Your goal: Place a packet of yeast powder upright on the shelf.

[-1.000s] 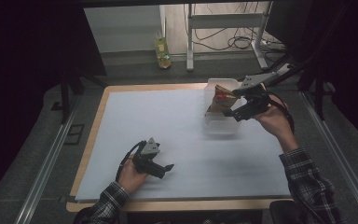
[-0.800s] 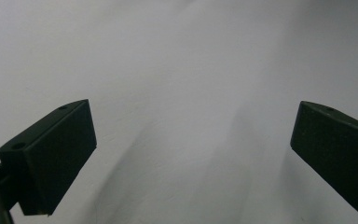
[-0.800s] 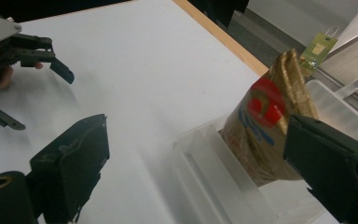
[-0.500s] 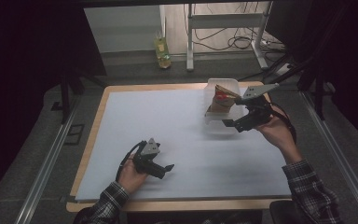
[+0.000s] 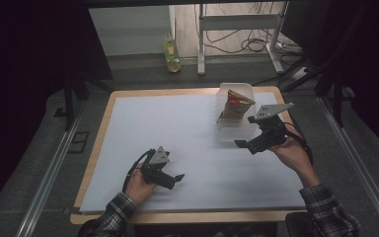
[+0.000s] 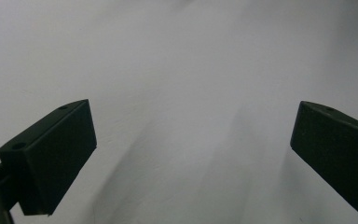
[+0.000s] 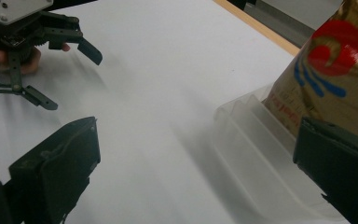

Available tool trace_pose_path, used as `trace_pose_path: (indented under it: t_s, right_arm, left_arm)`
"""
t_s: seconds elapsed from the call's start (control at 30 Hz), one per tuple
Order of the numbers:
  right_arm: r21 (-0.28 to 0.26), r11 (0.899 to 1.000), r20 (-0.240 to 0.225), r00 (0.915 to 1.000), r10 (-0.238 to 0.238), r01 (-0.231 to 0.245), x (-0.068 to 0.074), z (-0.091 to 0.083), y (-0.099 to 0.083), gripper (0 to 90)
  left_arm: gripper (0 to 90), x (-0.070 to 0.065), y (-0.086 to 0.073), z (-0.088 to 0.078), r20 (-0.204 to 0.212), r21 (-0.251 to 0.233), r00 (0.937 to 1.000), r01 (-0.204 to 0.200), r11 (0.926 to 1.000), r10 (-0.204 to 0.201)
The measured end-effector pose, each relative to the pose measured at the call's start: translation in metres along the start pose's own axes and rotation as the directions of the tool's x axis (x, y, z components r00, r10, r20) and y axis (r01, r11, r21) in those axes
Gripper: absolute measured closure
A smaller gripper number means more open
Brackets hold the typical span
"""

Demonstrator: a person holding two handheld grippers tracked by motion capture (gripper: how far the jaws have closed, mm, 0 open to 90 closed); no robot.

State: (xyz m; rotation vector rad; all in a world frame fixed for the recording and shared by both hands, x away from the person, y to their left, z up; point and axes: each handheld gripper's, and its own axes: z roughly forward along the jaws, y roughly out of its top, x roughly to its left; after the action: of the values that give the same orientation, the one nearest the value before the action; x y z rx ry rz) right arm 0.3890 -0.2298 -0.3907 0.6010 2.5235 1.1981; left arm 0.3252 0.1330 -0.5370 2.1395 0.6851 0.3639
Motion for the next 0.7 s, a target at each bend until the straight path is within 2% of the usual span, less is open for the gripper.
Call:
trace_pose_path:
  t_s: [0.3, 0.7]
  right_arm:
    - [-0.011, 0.999, -0.012, 0.9994, 0.033, -0.033, 0.012, 0.002, -0.017, 0.1]
    - [0.006, 1.0, -0.027, 0.9992, 0.03, -0.03, 0.025, 0.006, -0.037, 0.0]
  left_arm:
    - [0.3, 0.0, 0.0, 0.0, 0.0, 0.0, 1.0, -0.002, 1.0, 0.002]
    - [0.3, 0.0, 0.0, 0.0, 0.0, -0.001, 1.0, -0.003, 1.0, 0.003]
